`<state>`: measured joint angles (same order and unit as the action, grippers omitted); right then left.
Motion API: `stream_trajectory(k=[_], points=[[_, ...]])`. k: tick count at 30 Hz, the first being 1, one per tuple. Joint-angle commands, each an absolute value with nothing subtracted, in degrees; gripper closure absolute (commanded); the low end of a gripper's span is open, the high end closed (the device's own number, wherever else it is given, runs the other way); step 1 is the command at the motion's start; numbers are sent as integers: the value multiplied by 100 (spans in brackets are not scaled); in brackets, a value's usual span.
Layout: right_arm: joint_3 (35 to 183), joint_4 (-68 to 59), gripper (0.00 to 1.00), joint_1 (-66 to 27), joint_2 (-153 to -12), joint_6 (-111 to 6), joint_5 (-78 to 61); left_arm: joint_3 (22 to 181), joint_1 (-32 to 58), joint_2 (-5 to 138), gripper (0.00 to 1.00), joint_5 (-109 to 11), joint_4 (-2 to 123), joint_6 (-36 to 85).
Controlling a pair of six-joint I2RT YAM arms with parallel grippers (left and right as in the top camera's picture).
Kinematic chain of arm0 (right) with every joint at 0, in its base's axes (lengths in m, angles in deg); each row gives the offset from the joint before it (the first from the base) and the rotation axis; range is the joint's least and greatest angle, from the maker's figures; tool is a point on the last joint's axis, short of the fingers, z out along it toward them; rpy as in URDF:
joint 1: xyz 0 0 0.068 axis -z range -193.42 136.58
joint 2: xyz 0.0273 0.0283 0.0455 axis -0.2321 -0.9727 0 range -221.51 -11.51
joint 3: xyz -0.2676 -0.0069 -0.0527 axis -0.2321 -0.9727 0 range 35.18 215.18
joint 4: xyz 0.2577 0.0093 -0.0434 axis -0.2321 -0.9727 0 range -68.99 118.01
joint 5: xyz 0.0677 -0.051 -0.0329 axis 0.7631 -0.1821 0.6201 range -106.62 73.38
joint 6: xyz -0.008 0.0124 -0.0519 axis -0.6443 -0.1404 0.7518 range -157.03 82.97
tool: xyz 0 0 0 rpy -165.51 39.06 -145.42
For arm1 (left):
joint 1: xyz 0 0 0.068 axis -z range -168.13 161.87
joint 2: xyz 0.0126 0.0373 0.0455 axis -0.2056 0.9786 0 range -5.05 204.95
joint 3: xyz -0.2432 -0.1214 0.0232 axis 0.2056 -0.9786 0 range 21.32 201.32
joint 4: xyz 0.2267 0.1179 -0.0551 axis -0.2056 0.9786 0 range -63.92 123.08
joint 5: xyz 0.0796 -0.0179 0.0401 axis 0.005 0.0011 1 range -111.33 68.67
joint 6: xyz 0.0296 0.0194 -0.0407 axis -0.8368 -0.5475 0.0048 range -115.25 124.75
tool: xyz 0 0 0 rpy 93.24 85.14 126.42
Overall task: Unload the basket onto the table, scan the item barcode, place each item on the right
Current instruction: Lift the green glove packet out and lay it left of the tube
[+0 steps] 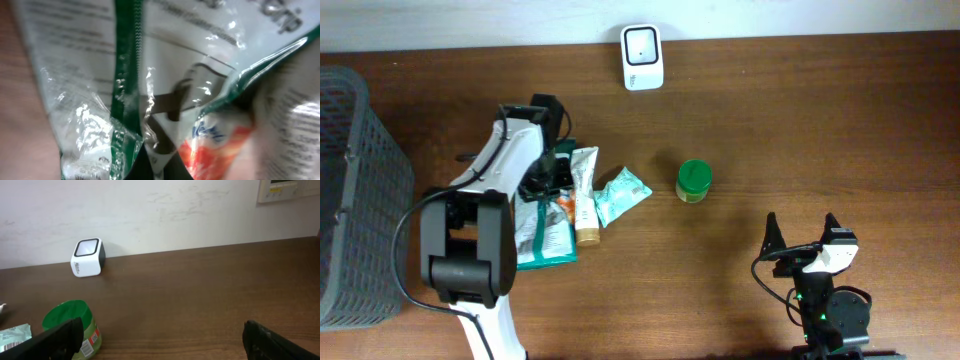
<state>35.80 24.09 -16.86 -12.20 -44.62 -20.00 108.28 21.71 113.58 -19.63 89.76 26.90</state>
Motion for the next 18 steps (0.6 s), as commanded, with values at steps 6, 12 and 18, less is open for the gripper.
stream_trajectory(k=[6, 12, 18], points=[[3550, 2367, 2, -1717, -1187, -4497, -2009, 10633, 2921, 11441, 100, -2905, 8390, 2981], [3550, 2367, 2, -1717, -1187, -4497, -2009, 10688, 2792, 11441, 100, -2652, 8384, 2978], [3550, 2367, 1, -1717, -1187, -4497, -2009, 10990, 2392, 11441, 55, -2479, 8679, 2751]])
